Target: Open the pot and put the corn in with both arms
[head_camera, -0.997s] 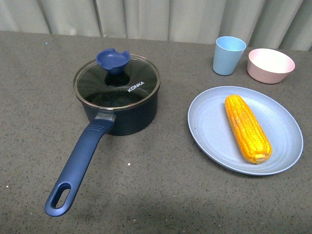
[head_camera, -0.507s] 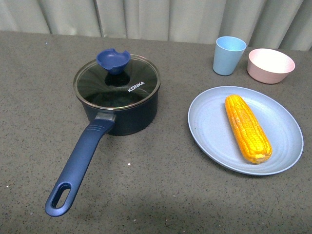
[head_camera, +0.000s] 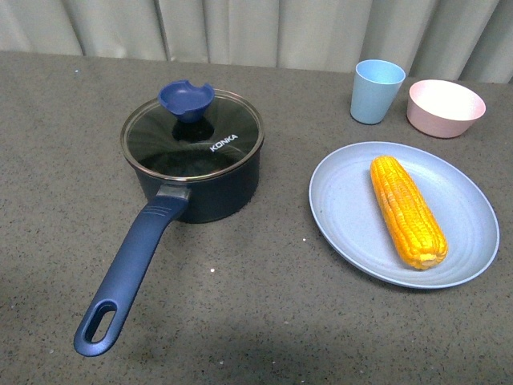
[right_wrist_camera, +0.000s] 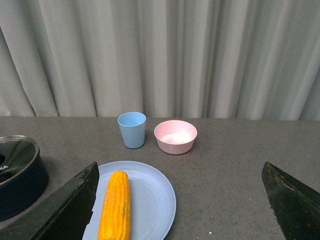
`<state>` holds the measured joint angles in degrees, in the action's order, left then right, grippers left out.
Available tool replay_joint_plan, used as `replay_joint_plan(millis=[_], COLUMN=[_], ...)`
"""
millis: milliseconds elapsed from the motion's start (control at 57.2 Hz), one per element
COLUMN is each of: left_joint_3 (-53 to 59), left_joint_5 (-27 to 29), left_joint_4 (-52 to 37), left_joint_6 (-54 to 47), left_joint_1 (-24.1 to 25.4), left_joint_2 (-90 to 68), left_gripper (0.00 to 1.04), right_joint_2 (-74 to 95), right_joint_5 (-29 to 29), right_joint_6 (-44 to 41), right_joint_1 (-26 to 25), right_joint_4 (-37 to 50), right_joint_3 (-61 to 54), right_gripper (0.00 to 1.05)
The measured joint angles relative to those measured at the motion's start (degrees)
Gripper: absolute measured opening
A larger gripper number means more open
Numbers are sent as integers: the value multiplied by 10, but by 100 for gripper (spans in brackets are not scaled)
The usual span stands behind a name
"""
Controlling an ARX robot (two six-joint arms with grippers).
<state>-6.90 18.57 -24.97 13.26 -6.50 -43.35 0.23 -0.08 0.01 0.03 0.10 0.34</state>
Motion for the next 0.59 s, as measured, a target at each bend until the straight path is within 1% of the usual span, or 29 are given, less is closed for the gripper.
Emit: replay_joint_plan(millis=[87, 140, 192, 227, 332, 595], left_joint_3=[-23, -58, -93, -120, -174, -291], left_joint_5=[-23, -36, -43, -52, -68, -113], left_joint_4=[-91, -148, -185, -198, -218, -251], left_joint_6=[7, 17, 19, 19, 17, -26], left_joint_1=[-7, -19, -32, -41, -57, -78], left_joint_2=[-113, -216, -300, -351, -434, -574], left_gripper=[98, 98, 98, 98, 98, 98], right_joint_2=[0, 0, 0, 0, 0, 0], right_joint_5=[0, 0, 0, 0, 0, 0], right_joint_6=[0, 0, 0, 0, 0, 0], right_joint_1=[0, 0, 0, 0, 0, 0], right_joint_4=[0, 0, 0, 0, 0, 0], right_joint_3=[0, 0, 0, 0, 0, 0], right_gripper=[95, 95, 95, 95, 95, 95])
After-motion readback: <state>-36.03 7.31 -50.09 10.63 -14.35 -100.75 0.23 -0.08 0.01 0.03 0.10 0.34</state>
